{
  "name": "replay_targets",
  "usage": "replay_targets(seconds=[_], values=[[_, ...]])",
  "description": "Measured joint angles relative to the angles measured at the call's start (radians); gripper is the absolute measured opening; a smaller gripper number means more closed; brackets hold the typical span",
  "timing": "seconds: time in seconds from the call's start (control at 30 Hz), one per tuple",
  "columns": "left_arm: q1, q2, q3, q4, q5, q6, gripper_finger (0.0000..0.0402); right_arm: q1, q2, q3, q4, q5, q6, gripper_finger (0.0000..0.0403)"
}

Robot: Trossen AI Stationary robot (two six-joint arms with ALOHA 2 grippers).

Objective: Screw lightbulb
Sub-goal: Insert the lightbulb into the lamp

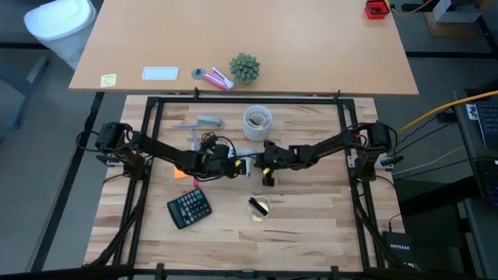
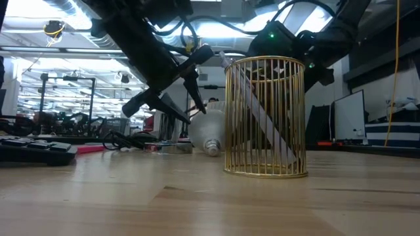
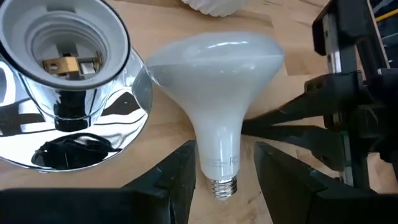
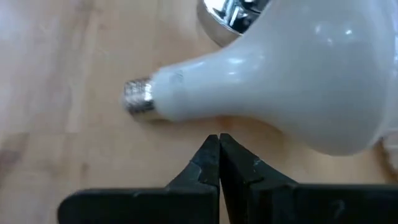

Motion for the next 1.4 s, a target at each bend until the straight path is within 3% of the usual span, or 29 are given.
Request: replay_targets(seconds=[0.43, 0.6, 0.87, 1.03, 1.4], values=[[-0.009, 0.007, 0.000, 0.006, -0.002, 0.048, 0.0153, -0.153, 0.002, 0.000, -0.093, 0.009, -0.024, 0.0005], [-0.008, 0.066, 0.000, 0.059, -0.001, 0.025, 0.0153, -0.187, 0.002, 0.000, -0.089, -0.095, 0.007, 0.0005], [0.008, 0.153, 0.001, 0.165, -0.001, -0.038, 0.0153, -0.164, 0.005, 0.000, -0.085, -0.131, 0.038, 0.0005], [0.014, 0.155, 0.002, 0.167, -0.002, -0.042, 0.0153, -0.121, 0.050, 0.001, 0.021, -0.134, 0.040, 0.0005], [0.014, 0.158, 0.000, 0.205, 0.056, 0.114, 0.0153, -0.043, 0.095, 0.002, 0.147, -0.150, 0.071, 0.0005]])
